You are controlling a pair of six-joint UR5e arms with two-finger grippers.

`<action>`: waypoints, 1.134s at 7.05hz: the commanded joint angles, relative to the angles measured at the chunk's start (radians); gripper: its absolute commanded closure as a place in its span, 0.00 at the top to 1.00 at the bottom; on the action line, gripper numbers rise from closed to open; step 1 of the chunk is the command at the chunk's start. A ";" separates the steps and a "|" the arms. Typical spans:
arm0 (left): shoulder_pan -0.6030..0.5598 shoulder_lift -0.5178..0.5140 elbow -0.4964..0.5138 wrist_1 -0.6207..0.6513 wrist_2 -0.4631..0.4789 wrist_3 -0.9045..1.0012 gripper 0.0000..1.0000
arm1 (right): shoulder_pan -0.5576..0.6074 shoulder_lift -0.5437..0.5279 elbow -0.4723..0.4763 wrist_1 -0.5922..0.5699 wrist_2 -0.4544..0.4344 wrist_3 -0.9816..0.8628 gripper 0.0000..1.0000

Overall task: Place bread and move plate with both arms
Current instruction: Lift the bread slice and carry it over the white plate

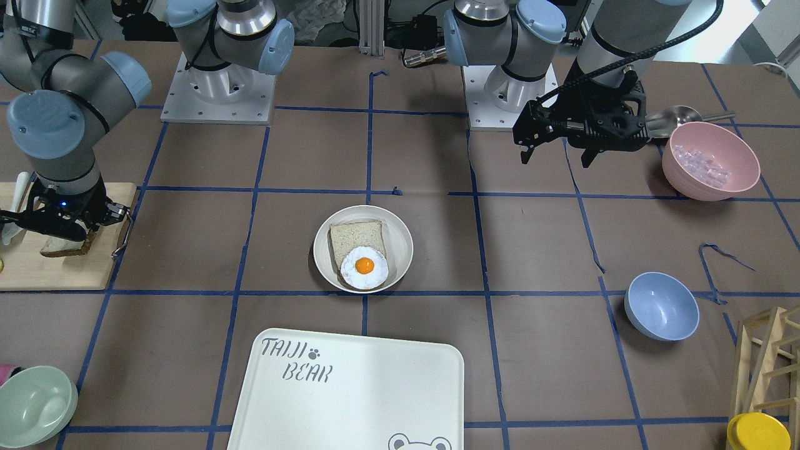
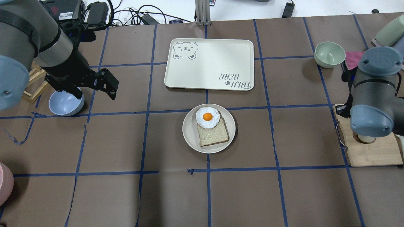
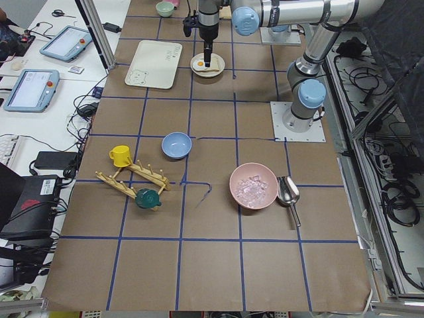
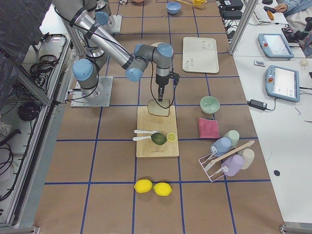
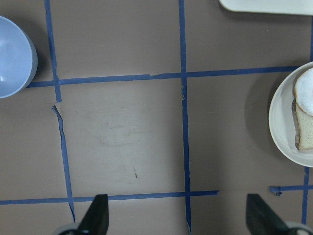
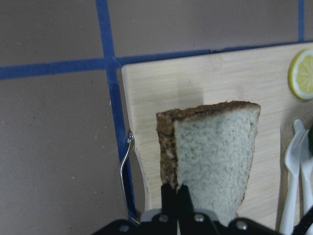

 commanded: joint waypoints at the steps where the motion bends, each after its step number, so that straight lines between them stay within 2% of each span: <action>1: 0.000 0.000 0.000 -0.001 0.001 0.000 1.00 | 0.033 -0.010 -0.154 0.182 0.001 0.000 0.00; 2: 0.000 0.000 0.000 -0.001 0.000 0.000 1.00 | 0.071 -0.016 -0.229 0.274 0.004 0.000 0.00; 3: 0.000 0.000 -0.001 -0.001 0.000 0.000 1.00 | 0.129 -0.039 -0.283 0.353 0.058 0.003 0.00; 4: 0.000 0.000 0.000 -0.001 0.000 0.000 1.00 | 0.198 -0.033 -0.323 0.357 0.093 0.044 0.00; 8: 0.000 0.000 -0.001 -0.001 0.000 0.002 1.00 | 0.515 0.127 -0.499 0.375 0.100 0.409 0.00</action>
